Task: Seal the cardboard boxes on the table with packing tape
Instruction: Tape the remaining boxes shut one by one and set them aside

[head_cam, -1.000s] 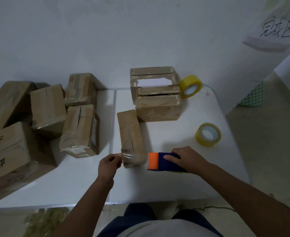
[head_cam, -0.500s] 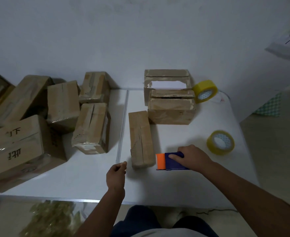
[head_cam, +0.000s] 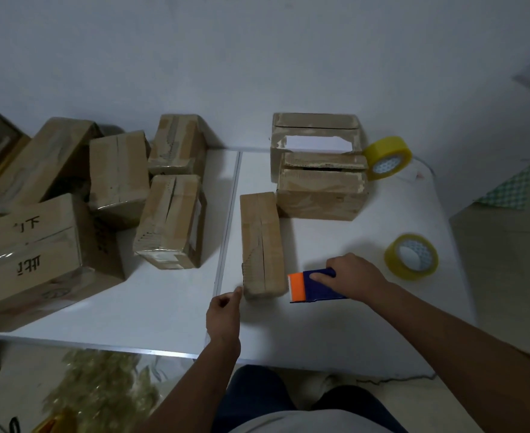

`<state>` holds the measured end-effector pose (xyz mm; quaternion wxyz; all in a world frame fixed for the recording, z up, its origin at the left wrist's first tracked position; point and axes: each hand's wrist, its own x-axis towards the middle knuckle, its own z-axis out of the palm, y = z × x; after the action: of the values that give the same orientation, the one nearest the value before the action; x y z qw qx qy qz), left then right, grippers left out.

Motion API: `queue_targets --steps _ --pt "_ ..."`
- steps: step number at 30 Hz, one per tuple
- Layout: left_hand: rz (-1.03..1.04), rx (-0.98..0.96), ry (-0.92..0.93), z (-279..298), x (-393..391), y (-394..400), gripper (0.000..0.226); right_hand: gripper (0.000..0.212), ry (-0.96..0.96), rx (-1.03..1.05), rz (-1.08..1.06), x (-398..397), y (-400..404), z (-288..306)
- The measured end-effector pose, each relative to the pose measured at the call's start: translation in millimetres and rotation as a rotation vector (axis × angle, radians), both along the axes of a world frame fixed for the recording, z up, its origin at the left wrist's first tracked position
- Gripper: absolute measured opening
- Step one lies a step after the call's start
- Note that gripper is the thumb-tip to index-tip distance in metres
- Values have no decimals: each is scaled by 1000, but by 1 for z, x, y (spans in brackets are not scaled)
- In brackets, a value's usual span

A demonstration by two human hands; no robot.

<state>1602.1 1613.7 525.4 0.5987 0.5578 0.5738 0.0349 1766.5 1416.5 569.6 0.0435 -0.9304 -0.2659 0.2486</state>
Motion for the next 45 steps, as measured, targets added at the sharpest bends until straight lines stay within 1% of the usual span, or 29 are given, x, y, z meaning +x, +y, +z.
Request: queue_targets --steps 4,9,12,15,19,22,26,29,32,35,38,40,41,42,44,45 --pt "-77 17 52 1 6 1 36 54 34 -32 -19 -6 10 -2" --pt "-130 149 86 -7 1 45 40 58 82 -6 -56 -35 34 -11" --pt "-204 124 101 -10 3 66 40 59 90 -10 -88 -47 42 -17" --pt "-249 107 101 -12 4 70 40 59 107 -10 -109 -46 41 -21" --pt "-264 85 118 -12 5 72 39 59 95 -36 -80 -48 43 -20" --pt "-313 85 120 -14 3 76 41 60 80 -48 -56 -51 45 -19" --pt "-345 84 106 -15 -1 77 35 60 43 -76 -27 -55 44 -18" --pt "-356 127 84 -13 -4 86 28 60 32 -98 -22 -56 45 -17" --pt "-467 170 90 -10 -8 98 28 60 32 -110 -20 -56 45 -17" --pt "-615 260 143 -5 -4 106 28 59 32 -116 -20 -56 46 -16" --pt "-819 382 285 -8 -2 115 31 59 31 -116 -19 -55 47 -16" --pt "-958 524 389 -5 -2 115 35 59 24 -119 -22 -54 44 -16" --pt "-1005 647 367 0 -2 111 39 59 18 -122 -21 -54 44 -17" --pt "-1034 800 249 5 -2 106 44 59 15 -122 -20 -55 44 -18" --pt "-1137 1032 -101 13 7 91 59 57 22 -112 -31 -56 45 -19" --pt "-1195 1097 -222 18 17 84 67 57 32 -105 -41 -57 46 -19"
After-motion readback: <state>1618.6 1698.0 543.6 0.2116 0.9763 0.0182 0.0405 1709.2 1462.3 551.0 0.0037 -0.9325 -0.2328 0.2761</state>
